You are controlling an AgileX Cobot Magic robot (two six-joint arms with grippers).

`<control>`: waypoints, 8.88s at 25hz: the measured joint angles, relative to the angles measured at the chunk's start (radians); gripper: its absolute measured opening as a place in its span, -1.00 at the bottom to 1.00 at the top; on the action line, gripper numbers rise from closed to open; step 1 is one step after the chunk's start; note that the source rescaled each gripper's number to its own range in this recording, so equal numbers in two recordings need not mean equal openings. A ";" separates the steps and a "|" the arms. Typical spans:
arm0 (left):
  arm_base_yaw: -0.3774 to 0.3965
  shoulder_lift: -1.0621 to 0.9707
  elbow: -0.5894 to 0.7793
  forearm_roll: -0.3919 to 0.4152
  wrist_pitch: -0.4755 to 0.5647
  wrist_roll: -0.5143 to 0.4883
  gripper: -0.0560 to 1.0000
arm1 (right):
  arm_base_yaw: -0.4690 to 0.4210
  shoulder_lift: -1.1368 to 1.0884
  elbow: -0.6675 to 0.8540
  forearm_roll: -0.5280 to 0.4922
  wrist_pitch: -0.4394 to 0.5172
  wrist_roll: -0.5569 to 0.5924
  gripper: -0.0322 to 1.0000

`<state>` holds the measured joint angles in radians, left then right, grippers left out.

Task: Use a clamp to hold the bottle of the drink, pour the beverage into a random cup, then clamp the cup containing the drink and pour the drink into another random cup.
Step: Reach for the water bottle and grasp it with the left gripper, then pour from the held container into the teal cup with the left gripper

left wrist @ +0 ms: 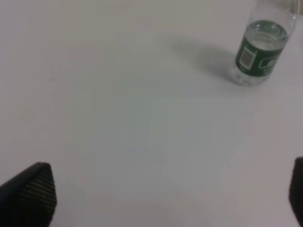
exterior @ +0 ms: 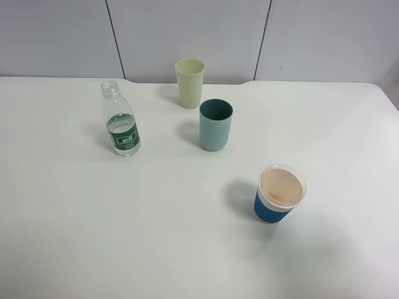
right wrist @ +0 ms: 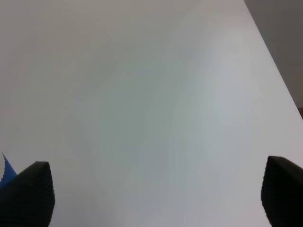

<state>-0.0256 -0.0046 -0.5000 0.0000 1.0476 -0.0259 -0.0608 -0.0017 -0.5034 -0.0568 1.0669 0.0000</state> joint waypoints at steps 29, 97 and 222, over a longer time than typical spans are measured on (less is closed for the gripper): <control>0.000 0.025 -0.042 -0.029 -0.219 -0.046 1.00 | 0.000 0.000 0.000 0.000 0.000 0.000 0.60; -0.233 1.439 0.211 0.000 -1.554 -0.032 1.00 | 0.000 0.000 0.000 0.000 0.000 0.000 0.60; -0.726 1.814 -0.454 -1.239 -1.727 1.664 -0.75 | 0.000 0.000 0.000 0.000 0.000 0.000 0.60</control>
<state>-0.7518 1.8093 -0.9538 -1.2387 -0.6796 1.6378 -0.0608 -0.0017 -0.5034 -0.0565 1.0669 0.0000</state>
